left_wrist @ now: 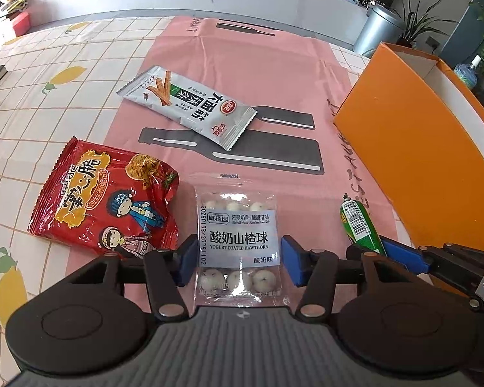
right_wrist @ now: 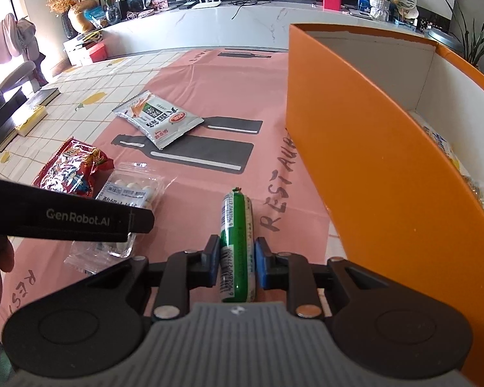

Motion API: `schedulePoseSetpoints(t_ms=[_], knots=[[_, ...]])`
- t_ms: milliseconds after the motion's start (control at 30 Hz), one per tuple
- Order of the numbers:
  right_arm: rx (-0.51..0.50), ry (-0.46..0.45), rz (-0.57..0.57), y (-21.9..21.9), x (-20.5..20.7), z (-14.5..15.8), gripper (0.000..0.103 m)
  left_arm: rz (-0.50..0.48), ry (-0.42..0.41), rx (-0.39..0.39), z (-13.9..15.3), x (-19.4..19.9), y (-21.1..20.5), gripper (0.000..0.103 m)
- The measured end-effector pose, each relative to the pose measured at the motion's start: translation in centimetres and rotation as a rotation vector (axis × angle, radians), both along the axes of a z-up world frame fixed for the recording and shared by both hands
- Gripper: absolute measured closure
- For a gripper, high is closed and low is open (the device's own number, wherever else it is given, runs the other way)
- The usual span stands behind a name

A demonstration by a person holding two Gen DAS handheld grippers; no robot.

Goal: Organize snacks
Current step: 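Carry both snacks into the orange box and open both tools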

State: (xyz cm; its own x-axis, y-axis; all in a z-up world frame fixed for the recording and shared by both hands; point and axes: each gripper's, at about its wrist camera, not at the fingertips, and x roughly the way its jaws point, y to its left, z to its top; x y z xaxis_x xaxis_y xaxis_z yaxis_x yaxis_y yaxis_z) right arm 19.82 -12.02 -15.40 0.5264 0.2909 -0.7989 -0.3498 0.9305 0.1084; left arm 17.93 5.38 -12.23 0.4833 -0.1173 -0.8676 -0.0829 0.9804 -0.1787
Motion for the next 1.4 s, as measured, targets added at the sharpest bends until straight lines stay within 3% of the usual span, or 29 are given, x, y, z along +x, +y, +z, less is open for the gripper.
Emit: schedulePoseSetpoints(t_ms=[467,867,1100,1400], knots=[[-0.018,-0.104,0.019,-0.5,-3.1,5.9,0.084,-0.020,-0.111,-0.090,5.6,-2.3,0.1,0.041],[-0.020,-0.217,0.012,-4.2,-4.7,12.5,0.084,-0.094,-0.212,-0.108,11.4,-3.6,-3.4,0.041],[-0.022,-0.216,-0.021,-8.5,-4.4,14.6,0.084,-0.181,-0.236,-0.117,13.6,-2.8,-6.6,0.041],[0.040,-0.125,-0.104,-15.5,-1.9,14.5,0.084,-0.327,-0.203,-0.109,14.1,1.0,-11.3,0.041]])
